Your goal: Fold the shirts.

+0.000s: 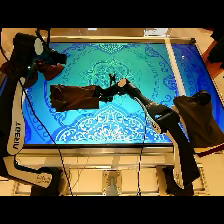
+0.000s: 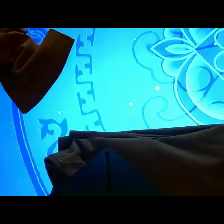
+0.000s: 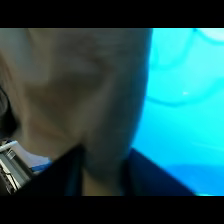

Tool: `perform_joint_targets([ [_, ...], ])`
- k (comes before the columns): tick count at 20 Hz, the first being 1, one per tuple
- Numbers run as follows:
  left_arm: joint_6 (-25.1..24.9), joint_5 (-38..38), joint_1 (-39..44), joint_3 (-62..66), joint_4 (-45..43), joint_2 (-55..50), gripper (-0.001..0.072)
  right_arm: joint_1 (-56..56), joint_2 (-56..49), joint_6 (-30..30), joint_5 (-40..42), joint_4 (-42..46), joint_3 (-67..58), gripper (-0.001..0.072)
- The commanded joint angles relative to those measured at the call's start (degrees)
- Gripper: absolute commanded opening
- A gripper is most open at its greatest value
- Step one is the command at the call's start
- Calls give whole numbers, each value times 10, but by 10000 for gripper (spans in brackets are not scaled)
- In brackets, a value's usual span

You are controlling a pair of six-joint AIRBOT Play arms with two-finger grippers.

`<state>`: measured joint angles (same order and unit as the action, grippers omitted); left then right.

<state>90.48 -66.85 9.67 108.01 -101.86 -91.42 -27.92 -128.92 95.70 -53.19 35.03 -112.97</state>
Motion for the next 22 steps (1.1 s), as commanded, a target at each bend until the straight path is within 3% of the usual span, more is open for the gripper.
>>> perform_joint_targets([
  [1,-1,-5,-1,0,0,0,12,-13,-3,-90,22,-72,-6,27],
  [3,-3,-4,-1,0,-2,0,12,-1,-3,-139,18,-135,-31,25],
  [6,-3,-5,-1,0,-2,0,12,45,26,-147,-25,-105,-52,24],
  [11,-3,-5,-1,0,-1,0,12,160,148,-27,-210,223,-52,23],
  [14,2,-11,0,0,5,0,12,228,241,-8,-312,397,-52,23],
  [17,4,-24,0,0,30,0,11,313,330,-12,-402,485,-52,22],
  [22,4,-27,0,0,87,0,12,492,447,-44,-517,554,-52,22],
])
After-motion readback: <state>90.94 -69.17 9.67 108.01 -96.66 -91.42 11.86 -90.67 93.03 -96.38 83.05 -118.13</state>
